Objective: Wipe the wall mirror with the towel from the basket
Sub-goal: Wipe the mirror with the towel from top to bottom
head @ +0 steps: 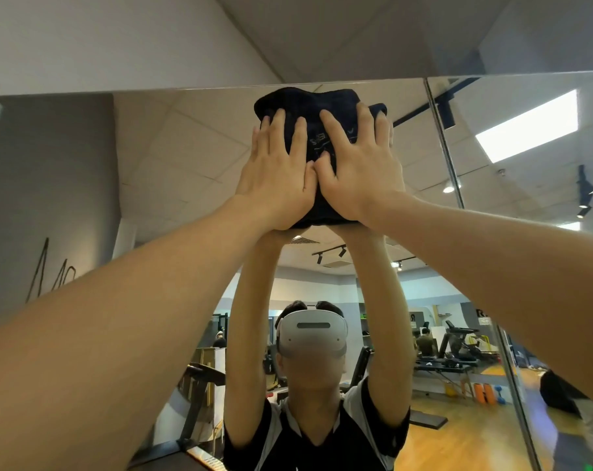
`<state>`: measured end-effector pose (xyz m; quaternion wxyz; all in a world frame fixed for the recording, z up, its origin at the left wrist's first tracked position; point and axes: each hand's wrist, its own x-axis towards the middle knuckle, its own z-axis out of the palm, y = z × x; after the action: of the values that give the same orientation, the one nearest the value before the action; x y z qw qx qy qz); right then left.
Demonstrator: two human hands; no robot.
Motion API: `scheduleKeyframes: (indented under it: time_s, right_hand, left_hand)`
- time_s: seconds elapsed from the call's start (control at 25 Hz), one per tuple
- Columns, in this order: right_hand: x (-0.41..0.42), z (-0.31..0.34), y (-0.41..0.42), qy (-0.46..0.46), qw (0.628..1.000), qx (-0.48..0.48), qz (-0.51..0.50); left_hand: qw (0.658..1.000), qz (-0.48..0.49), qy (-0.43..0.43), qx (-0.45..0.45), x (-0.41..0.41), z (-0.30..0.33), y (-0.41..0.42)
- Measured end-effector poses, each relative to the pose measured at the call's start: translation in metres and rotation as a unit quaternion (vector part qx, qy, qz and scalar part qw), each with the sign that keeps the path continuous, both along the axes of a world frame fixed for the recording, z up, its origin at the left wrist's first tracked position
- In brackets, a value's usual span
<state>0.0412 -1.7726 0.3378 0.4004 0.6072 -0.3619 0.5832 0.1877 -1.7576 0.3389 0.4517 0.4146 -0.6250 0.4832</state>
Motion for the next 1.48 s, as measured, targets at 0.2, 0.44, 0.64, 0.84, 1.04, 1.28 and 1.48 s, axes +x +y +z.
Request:
scheduleKeyframes:
  time_s: [0.2, 0.44, 0.64, 0.84, 1.04, 1.28, 1.48]
  right_hand:
    - [0.044, 0.002, 0.003, -0.009, 1.0, -0.008, 0.0]
    - [0.095, 0.004, 0.007, -0.016, 1.0, -0.011, -0.002]
    - [0.143, 0.007, 0.012, -0.013, 1.0, -0.011, -0.002]
    - [0.198, 0.013, 0.012, 0.001, 1.0, -0.022, -0.007]
    - [0.251, 0.017, 0.013, 0.016, 0.999, -0.036, -0.01]
    - [0.316, 0.016, 0.018, 0.027, 0.999, -0.04, -0.002]
    - [0.362, 0.016, 0.019, 0.035, 0.998, -0.044, 0.004]
  left_hand:
    - [1.0, -0.001, -0.006, 0.001, 0.044, 0.004, 0.004]
    - [1.0, 0.001, -0.015, -0.003, 0.094, 0.009, 0.006]
    - [1.0, 0.003, -0.007, -0.004, 0.141, 0.012, 0.009]
    - [1.0, 0.01, 0.001, -0.013, 0.197, 0.014, 0.014]
    - [1.0, 0.015, 0.014, -0.011, 0.25, 0.014, 0.02]
    - [0.999, 0.042, 0.032, -0.009, 0.312, 0.011, 0.028]
    - [0.998, 0.051, 0.042, -0.004, 0.36, 0.009, 0.03]
